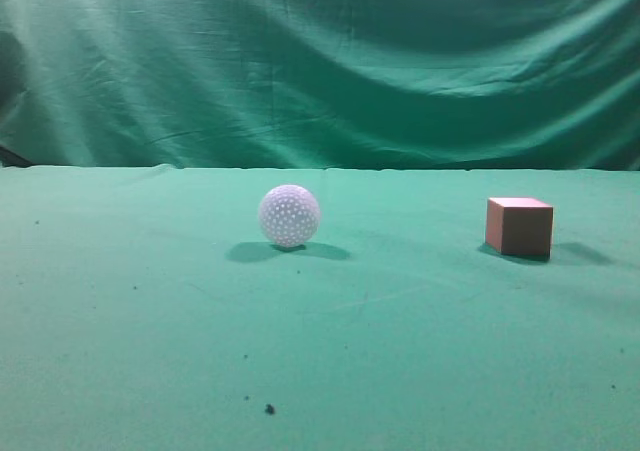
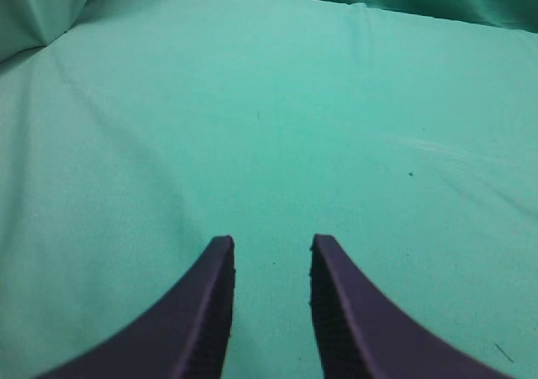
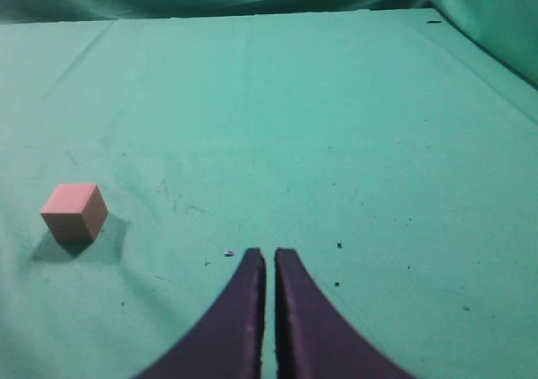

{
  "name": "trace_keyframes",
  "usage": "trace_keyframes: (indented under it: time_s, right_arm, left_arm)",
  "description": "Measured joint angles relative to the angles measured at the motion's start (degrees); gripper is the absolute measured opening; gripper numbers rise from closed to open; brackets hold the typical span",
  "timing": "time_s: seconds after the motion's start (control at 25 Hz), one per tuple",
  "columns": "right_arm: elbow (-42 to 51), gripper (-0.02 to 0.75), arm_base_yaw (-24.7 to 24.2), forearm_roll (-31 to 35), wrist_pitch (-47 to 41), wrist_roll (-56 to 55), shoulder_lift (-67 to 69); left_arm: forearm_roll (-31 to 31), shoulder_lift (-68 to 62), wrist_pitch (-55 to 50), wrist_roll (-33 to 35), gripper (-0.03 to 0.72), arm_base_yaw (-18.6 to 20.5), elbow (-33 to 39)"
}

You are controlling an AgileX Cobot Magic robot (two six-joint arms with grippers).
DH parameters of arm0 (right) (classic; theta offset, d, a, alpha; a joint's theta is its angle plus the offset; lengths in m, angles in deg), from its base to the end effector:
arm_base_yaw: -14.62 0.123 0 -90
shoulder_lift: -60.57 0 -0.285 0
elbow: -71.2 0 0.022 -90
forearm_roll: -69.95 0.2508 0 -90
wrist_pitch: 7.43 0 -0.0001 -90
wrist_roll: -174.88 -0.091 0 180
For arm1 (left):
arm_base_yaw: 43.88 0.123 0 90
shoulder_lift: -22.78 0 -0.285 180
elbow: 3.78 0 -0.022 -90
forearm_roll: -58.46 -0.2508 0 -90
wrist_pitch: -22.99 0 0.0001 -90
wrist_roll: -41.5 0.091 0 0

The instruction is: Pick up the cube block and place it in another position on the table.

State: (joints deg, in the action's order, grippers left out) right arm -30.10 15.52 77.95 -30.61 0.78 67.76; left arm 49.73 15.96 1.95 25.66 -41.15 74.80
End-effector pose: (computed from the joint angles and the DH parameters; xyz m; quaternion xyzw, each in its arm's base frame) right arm 0.0517 0.0058 0.1691 -0.0120 0.8132 0.0343 0.5808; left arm 0.0522 0.0075 0.1734 -0.0888 0.7947 -0.0042 0.6005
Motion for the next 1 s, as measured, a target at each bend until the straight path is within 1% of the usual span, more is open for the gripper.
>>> trace_keyframes:
  time_s: [0.72, 0.8, 0.84, 0.92, 1.0]
  right_arm:
    - [0.0, 0.0, 0.0, 0.1, 0.9, 0.0, 0.0]
    - [0.2, 0.0, 0.0, 1.8, 5.5, -0.2, 0.0]
    - [0.2, 0.0, 0.0, 4.2, 9.0, -0.7, 0.0]
    - [0.2, 0.0, 0.0, 8.7, 19.2, -1.3, 0.0]
    - [0.2, 0.0, 0.0, 10.5, 28.2, -1.4, 0.0]
  left_arm:
    - [0.0, 0.0, 0.0, 0.0, 0.262, 0.0, 0.0]
    - [0.0, 0.0, 0.0, 0.0, 0.262, 0.0, 0.0]
    - [0.0, 0.0, 0.0, 0.0, 0.262, 0.0, 0.0]
    - [0.0, 0.0, 0.0, 0.0, 0.262, 0.0, 0.0]
    - [0.0, 0.0, 0.0, 0.0, 0.262, 0.0, 0.0]
